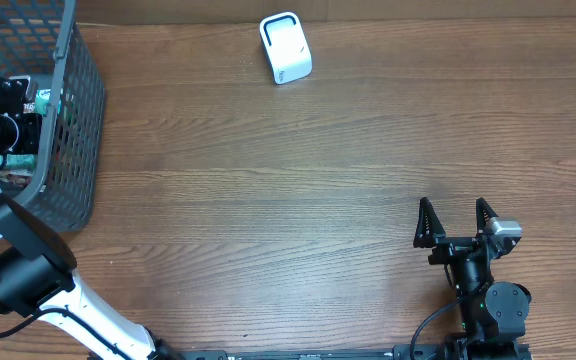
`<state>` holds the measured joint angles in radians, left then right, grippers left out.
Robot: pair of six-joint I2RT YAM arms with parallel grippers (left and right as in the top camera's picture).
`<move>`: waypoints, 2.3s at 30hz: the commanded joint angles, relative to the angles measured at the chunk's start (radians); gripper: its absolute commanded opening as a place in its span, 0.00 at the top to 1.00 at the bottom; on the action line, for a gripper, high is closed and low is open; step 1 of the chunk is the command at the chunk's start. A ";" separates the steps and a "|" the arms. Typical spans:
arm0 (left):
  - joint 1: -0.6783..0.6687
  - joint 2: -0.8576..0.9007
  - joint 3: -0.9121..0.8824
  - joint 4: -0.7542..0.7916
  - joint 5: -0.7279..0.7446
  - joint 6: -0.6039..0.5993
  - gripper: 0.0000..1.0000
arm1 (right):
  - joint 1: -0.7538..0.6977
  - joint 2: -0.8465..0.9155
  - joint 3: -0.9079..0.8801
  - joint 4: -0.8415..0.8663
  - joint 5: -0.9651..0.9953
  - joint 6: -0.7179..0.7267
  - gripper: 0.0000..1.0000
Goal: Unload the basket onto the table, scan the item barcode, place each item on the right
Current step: 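Reach the left gripper into the basket and grasp the yellow Vim bottle, then lift the Vim bottle and carry it to the white scanner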
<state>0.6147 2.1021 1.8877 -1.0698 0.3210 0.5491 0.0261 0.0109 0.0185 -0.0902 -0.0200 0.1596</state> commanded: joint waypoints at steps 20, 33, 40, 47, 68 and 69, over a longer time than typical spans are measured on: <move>-0.002 -0.010 0.002 -0.023 -0.047 -0.243 0.38 | -0.004 -0.008 -0.011 0.006 0.000 -0.004 0.00; -0.002 -0.074 0.064 -0.026 -0.041 -0.262 0.67 | -0.004 -0.008 -0.011 0.006 0.000 -0.004 0.00; -0.002 -0.218 0.254 -0.016 -0.087 -0.337 0.68 | -0.004 -0.008 -0.011 0.006 0.000 -0.004 0.00; -0.011 -0.375 0.392 0.007 -0.089 -0.487 0.69 | -0.004 -0.008 -0.011 0.006 0.000 -0.004 0.00; -0.518 -0.517 0.359 -0.297 -0.156 -0.695 0.69 | -0.004 -0.008 -0.011 0.006 0.000 -0.004 0.00; -0.553 -0.517 0.351 -0.299 -0.181 -0.718 0.69 | -0.004 -0.008 -0.011 0.006 0.000 -0.004 0.00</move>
<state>0.1444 1.5898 2.2524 -1.3701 0.2138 -0.0875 0.0257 0.0109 0.0185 -0.0898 -0.0196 0.1596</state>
